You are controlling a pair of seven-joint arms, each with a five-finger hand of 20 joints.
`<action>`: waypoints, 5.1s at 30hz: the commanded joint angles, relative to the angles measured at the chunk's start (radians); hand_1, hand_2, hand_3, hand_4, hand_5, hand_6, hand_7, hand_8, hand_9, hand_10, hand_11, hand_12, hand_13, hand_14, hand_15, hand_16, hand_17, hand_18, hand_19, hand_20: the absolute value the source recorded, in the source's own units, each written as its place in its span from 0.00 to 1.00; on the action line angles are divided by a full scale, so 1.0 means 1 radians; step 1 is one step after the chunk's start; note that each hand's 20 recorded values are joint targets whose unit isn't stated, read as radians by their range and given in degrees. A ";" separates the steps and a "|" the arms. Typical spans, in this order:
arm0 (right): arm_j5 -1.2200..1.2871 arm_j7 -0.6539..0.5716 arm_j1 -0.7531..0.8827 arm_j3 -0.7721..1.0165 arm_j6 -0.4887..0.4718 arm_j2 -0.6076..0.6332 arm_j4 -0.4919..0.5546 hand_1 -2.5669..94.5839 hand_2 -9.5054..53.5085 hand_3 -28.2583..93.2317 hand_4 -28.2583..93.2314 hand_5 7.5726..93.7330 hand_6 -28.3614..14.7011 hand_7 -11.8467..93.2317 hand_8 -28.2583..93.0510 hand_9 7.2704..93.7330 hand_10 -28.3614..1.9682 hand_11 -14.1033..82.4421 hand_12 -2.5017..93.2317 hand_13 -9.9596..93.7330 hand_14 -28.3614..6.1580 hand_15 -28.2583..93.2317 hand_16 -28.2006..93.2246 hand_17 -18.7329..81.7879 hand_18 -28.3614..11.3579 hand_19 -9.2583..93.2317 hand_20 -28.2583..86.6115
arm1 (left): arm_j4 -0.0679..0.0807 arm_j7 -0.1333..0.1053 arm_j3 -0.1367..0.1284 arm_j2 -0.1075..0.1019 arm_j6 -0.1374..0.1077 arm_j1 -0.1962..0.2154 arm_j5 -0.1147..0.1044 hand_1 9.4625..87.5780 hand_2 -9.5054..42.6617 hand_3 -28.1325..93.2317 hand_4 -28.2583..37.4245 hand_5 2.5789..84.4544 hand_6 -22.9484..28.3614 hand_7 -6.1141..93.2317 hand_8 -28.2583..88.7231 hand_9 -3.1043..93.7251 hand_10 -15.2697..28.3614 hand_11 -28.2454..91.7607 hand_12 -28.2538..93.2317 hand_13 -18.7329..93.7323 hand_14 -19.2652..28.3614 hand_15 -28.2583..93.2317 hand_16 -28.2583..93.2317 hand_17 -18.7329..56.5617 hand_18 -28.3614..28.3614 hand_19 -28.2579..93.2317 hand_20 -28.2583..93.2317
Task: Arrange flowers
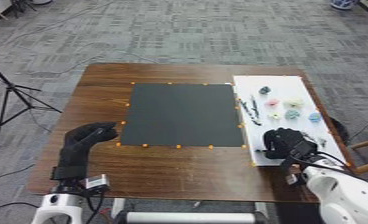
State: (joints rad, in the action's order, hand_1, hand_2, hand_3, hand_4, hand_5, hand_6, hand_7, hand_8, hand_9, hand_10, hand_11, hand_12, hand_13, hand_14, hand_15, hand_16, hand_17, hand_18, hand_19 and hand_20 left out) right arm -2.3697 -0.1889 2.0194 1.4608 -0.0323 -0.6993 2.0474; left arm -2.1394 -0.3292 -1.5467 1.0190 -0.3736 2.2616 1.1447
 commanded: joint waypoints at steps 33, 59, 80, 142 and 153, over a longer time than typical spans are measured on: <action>1.041 -0.470 -0.702 -0.302 -0.243 -0.191 -0.121 0.98 0.00 0.00 0.66 0.77 0.61 0.45 0.45 0.96 0.66 0.49 0.51 1.00 0.77 0.74 0.49 0.93 0.56 1.00 0.67 | -0.011 0.060 -0.046 -0.042 -0.033 0.018 -0.012 0.27 0.14 0.80 0.14 0.68 0.50 0.28 0.17 0.64 0.69 0.47 0.36 0.60 0.80 0.55 0.24 0.29 0.80 0.51 0.49; 1.232 -0.612 -0.926 -0.500 -0.166 -0.612 -0.382 0.72 0.00 0.61 0.22 0.77 0.56 0.47 0.42 0.96 0.60 0.48 0.46 1.00 0.76 0.73 0.46 0.94 0.59 1.00 0.63 | 0.079 -0.047 -0.156 -0.120 -0.341 0.019 -0.174 0.17 0.51 0.78 0.00 0.74 0.49 0.27 0.17 0.69 0.70 0.45 0.36 0.62 0.80 0.48 0.22 0.37 0.77 0.48 0.44; 1.048 -0.632 -0.828 -0.471 -0.012 -0.796 -0.543 0.69 0.00 0.63 0.17 0.80 0.54 0.40 0.41 0.99 0.51 0.29 0.32 1.00 0.73 0.70 0.44 0.94 0.61 0.97 0.55 | 0.079 -0.011 -0.051 -0.103 -0.296 -0.066 -0.130 0.15 0.50 0.79 0.00 0.73 0.49 0.27 0.17 0.68 0.70 0.45 0.36 0.62 0.80 0.51 0.23 0.35 0.77 0.47 0.44; 0.411 0.130 -0.678 -0.557 -0.417 -0.479 -0.335 0.26 0.25 0.76 0.12 0.48 0.53 0.21 0.19 0.47 0.45 0.21 0.17 0.72 0.33 0.70 0.48 0.54 0.12 0.86 0.72 | 0.085 -0.012 0.003 -0.046 -0.343 -0.069 -0.155 0.17 0.30 0.81 0.00 0.61 0.48 0.27 0.16 0.54 0.66 0.42 0.34 0.53 0.76 0.40 0.23 0.24 0.73 0.33 0.36; 0.366 0.121 -0.778 -0.595 -0.351 -0.510 -0.365 0.26 0.26 0.76 0.12 0.47 0.52 0.21 0.20 0.47 0.46 0.21 0.17 0.73 0.32 0.70 0.48 0.53 0.11 0.86 0.72 | 0.084 -0.039 0.019 -0.048 -0.389 -0.080 -0.164 0.18 0.30 0.82 0.00 0.63 0.49 0.28 0.16 0.55 0.66 0.43 0.34 0.53 0.76 0.41 0.23 0.25 0.72 0.33 0.36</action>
State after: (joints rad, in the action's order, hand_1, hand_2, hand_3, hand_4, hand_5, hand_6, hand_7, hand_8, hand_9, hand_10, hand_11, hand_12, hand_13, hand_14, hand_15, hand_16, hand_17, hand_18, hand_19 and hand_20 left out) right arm -1.9562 -0.0664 1.3187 0.8972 -0.4279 -1.1807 1.6957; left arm -2.0501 -0.3546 -1.5296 0.9653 -0.7329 2.1832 0.9816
